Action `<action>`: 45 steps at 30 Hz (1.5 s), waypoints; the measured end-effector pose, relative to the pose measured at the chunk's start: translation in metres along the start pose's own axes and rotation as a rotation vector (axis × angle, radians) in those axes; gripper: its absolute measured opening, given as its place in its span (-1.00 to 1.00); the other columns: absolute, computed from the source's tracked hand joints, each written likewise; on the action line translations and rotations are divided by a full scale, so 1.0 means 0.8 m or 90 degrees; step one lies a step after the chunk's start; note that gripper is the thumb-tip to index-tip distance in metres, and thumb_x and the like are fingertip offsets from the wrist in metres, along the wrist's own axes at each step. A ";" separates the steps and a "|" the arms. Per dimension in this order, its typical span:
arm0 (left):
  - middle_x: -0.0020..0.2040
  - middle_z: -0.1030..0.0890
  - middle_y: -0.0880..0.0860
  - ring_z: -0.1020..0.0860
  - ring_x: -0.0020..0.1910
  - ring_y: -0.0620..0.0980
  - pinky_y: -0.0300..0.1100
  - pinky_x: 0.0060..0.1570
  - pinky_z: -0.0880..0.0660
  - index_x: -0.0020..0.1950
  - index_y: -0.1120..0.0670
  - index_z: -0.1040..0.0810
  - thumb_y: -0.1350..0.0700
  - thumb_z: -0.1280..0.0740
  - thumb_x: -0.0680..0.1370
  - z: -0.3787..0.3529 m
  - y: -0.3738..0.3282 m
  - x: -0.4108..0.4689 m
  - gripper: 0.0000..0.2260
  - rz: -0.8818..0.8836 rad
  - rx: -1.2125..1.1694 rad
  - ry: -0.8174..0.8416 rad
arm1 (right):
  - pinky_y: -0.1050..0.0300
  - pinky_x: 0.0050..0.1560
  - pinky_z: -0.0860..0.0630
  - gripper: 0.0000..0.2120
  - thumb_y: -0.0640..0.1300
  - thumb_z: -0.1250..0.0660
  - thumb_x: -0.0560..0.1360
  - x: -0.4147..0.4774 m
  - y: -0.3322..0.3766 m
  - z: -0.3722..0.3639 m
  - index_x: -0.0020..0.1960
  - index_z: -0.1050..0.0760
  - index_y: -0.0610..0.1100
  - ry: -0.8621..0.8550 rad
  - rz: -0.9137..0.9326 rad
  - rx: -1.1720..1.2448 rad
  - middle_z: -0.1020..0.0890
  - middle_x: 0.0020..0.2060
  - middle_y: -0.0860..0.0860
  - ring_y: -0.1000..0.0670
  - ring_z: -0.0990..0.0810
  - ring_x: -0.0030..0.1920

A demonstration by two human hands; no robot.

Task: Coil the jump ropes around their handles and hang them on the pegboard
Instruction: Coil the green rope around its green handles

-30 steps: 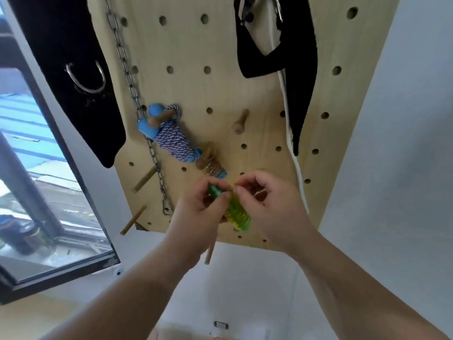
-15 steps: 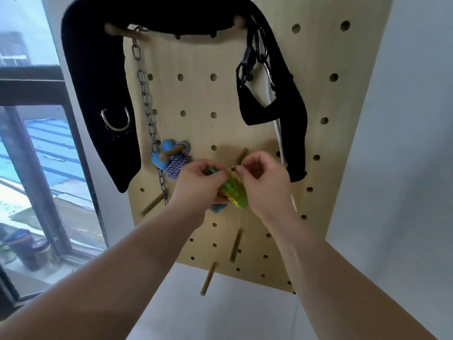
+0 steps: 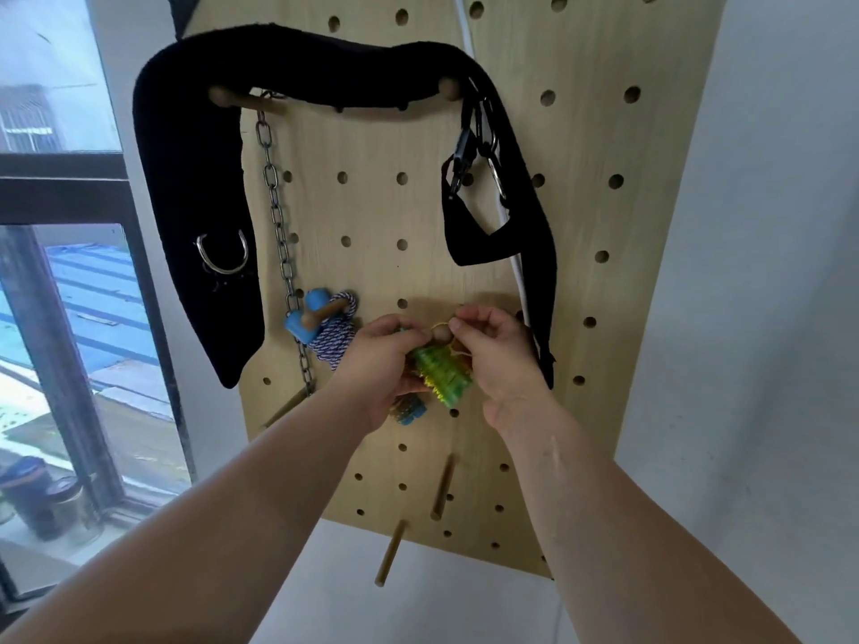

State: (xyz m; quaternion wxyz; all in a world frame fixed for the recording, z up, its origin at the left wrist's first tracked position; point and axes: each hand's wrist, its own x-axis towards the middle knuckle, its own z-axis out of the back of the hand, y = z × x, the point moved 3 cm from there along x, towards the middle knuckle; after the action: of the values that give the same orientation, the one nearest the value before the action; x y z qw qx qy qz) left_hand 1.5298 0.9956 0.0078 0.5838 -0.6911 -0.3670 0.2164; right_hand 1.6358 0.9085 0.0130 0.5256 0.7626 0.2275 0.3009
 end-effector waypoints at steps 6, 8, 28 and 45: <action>-0.04 -0.65 0.21 -0.67 -0.07 0.17 0.20 0.04 -0.64 0.08 0.22 -0.54 0.33 -0.26 0.63 -0.001 0.009 0.023 -0.91 0.027 -0.037 0.032 | 0.24 -0.13 -0.50 -0.81 -0.27 -0.39 0.58 0.019 -0.008 0.004 0.18 -0.54 -0.18 -0.053 -0.016 0.024 -0.61 -0.04 0.00 0.06 -0.59 -0.08; -0.11 -0.65 0.18 -0.68 -0.14 0.12 0.10 -0.06 -0.67 0.02 0.19 -0.56 0.32 -0.26 0.64 -0.008 0.007 0.029 -0.90 0.004 0.008 -0.003 | 0.26 -0.14 -0.50 -0.83 -0.28 -0.40 0.57 0.029 -0.006 0.003 0.15 -0.53 -0.20 -0.083 0.012 -0.004 -0.60 -0.07 0.00 0.05 -0.58 -0.07; 0.10 -0.49 -0.06 -0.59 0.11 0.05 0.09 0.03 -0.66 0.30 -0.06 -0.43 0.24 -0.48 0.50 -0.019 0.016 0.051 -0.55 -0.116 0.117 -0.150 | 0.46 -0.43 -0.35 -0.89 -0.06 -0.31 0.64 0.027 -0.031 0.007 -0.05 -0.54 -0.04 -0.188 0.122 -0.265 -0.59 -0.22 0.16 0.23 -0.52 -0.23; 0.17 -0.55 -0.13 -0.55 0.10 -0.12 -0.21 0.03 -0.56 0.33 -0.10 -0.42 0.16 -0.50 0.49 0.097 0.035 -0.071 -0.52 -0.271 0.300 -0.133 | 0.25 0.07 -0.53 -0.92 -0.03 -0.40 0.55 -0.104 -0.110 -0.021 0.03 -0.54 0.08 -0.204 0.143 -0.331 -0.60 0.02 0.08 0.15 -0.57 -0.01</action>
State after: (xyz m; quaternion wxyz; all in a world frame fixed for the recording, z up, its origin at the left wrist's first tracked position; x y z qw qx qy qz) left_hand 1.4442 1.0012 -0.0439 0.7192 -0.4188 -0.5007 0.2381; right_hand 1.5614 0.8946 -0.0832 0.6952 0.6610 -0.0285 0.2811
